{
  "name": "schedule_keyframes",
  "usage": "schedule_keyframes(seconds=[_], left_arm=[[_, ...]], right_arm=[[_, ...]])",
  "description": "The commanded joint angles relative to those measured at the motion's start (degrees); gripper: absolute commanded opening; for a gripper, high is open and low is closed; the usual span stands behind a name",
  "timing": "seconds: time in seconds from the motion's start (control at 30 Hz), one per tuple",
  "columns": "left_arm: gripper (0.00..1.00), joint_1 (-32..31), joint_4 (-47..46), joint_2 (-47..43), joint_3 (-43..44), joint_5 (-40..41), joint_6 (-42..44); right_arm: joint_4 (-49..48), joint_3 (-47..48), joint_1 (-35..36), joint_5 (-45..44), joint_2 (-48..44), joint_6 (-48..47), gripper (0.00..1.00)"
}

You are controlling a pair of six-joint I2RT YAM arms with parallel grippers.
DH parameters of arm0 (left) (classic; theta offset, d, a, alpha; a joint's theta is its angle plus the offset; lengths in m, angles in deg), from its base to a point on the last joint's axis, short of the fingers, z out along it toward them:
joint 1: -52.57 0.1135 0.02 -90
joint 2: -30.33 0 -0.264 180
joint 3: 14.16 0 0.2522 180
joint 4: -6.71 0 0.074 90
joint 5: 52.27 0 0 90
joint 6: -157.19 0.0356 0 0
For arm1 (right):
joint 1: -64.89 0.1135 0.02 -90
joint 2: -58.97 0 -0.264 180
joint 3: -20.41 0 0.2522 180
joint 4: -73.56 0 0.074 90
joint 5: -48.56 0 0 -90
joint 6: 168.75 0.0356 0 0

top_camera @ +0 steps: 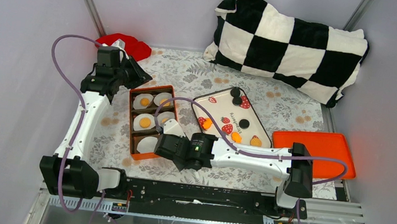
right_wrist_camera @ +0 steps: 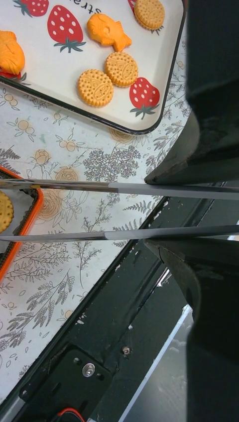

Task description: Pack the cookies

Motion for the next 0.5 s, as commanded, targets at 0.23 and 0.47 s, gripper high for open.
schedule_keyframes(seconds=[0.23,0.47], left_arm=[[0.27,0.13,-0.57,-1.07,0.26,-1.08,1.75],[0.27,0.13,-0.69,-1.19,0.38,-1.71,1.79]], right_arm=[[-1.57,0.47,0.29,-0.89,-2.19,0.26,0.46],[-2.3,0.21,0.29,-1.33,-2.76,0.16,0.47]])
